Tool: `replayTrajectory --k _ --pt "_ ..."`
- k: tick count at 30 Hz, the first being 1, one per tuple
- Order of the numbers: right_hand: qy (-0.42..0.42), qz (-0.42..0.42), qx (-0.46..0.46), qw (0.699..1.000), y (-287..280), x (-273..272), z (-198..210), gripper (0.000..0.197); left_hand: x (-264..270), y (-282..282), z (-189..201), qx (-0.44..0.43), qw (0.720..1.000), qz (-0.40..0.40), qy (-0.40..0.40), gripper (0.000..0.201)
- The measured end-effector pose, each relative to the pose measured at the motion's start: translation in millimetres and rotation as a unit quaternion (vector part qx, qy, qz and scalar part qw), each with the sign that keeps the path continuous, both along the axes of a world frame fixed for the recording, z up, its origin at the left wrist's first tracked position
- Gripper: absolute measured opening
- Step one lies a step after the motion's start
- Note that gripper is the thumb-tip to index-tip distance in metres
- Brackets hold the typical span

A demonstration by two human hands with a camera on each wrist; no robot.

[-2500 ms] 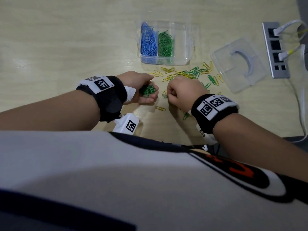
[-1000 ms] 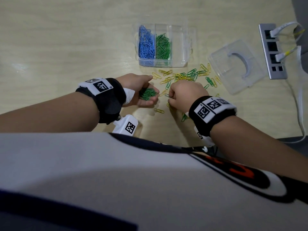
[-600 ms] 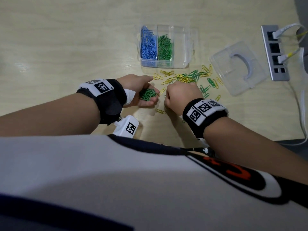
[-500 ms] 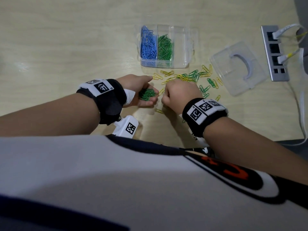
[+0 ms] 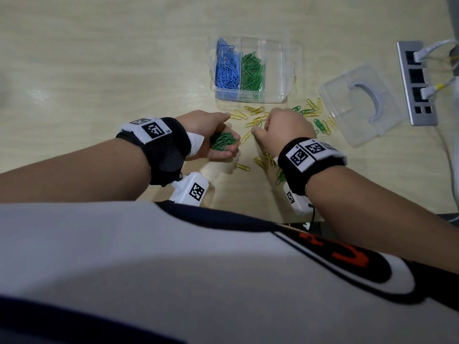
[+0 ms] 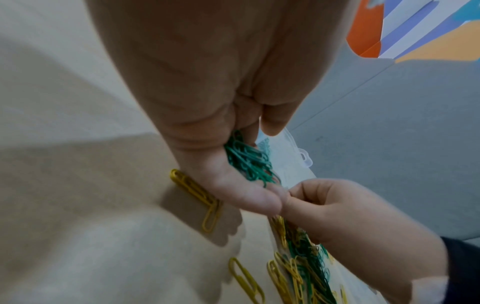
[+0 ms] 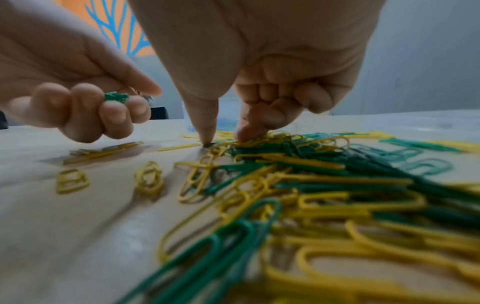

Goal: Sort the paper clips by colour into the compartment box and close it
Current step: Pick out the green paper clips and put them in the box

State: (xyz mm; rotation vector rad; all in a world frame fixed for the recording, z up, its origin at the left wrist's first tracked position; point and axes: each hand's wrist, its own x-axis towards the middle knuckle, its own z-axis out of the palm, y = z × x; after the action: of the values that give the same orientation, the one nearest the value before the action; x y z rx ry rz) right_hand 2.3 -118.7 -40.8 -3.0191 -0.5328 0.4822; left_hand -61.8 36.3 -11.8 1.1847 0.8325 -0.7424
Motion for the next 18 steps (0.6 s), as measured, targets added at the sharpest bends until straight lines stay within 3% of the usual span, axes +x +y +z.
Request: replayTrajectory --k 7,12,14,18 --pt "0.034 -0.001 0.000 0.999 4 1 2 0.018 2 1 2 0.003 1.000 0.004 0.001 0.049" --pt "0.056 0.023 -0.028 0.998 4 1 9 0.017 3 1 1 0.010 1.000 0.011 -0.003 0.048" --pt "0.053 0.030 0.007 0.998 1 -3 13 0.017 3 0 1 0.006 1.000 0.011 0.001 0.049" --pt "0.056 0.053 0.165 0.983 3 -23 26 0.010 5 -6 -1 0.015 1.000 0.014 -0.004 0.048"
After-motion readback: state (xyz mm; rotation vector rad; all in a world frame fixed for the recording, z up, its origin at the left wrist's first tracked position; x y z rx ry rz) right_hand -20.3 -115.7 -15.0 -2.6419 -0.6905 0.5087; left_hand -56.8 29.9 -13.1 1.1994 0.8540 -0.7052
